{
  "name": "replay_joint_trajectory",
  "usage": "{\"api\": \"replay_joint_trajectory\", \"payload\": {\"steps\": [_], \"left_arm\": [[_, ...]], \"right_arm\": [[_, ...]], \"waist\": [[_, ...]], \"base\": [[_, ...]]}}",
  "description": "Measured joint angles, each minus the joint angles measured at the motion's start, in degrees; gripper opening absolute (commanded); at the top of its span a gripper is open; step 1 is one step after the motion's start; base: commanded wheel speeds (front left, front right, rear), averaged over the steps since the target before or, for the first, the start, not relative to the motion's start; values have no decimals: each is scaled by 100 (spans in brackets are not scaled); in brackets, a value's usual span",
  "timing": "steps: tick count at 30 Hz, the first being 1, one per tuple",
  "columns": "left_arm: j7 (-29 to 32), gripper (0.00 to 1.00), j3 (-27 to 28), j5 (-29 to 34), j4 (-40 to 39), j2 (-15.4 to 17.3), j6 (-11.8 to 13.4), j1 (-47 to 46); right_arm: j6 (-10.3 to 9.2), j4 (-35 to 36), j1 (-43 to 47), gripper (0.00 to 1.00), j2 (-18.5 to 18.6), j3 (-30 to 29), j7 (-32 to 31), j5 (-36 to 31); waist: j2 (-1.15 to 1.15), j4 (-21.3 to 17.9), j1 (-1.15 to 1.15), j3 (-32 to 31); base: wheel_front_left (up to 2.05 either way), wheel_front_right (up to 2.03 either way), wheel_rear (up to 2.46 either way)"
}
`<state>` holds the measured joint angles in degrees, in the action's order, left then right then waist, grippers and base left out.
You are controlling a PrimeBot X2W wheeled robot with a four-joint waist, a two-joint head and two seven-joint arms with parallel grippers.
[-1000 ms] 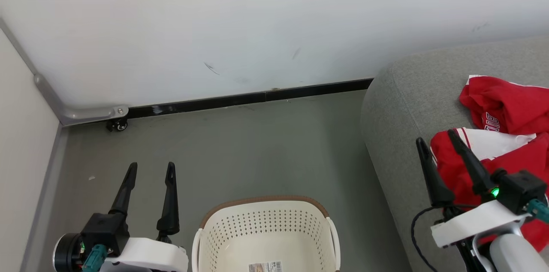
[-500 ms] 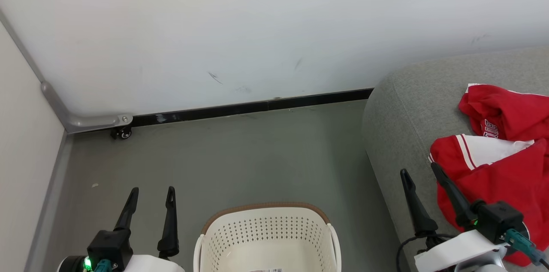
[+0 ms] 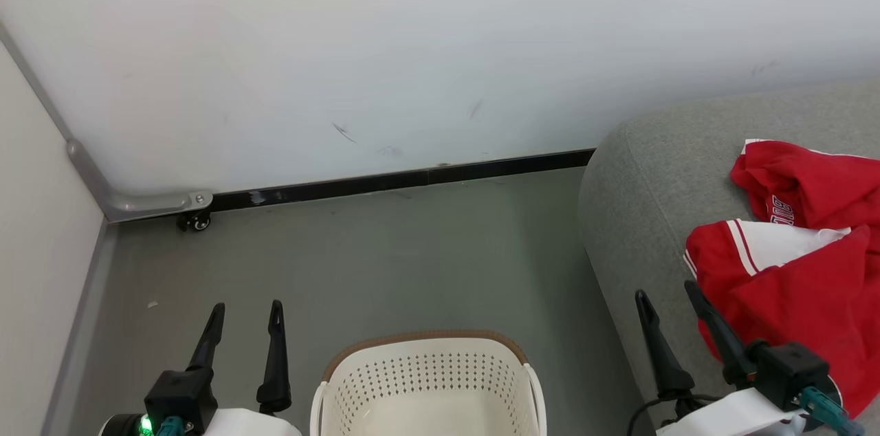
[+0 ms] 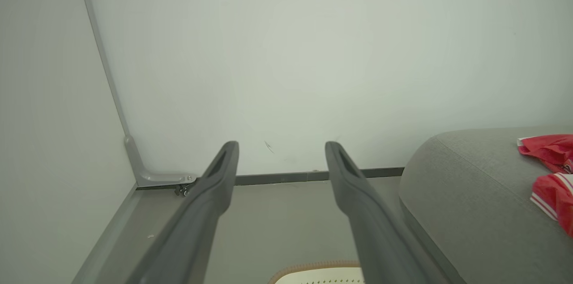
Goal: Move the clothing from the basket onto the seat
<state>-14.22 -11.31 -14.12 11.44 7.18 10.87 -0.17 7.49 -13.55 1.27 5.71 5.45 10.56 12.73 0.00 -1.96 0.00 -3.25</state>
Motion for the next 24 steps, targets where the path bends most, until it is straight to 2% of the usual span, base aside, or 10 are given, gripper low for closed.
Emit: {"api": "replay_joint_trajectory", "payload": {"steps": [24], "left_arm": [[-1,100,15,91,77,-12,132,-1]], "right_arm": [[0,227,198,100,-167,-165,-169,-135]], "waist": [[0,58,0,47]], "base": [[0,0,0]]}}
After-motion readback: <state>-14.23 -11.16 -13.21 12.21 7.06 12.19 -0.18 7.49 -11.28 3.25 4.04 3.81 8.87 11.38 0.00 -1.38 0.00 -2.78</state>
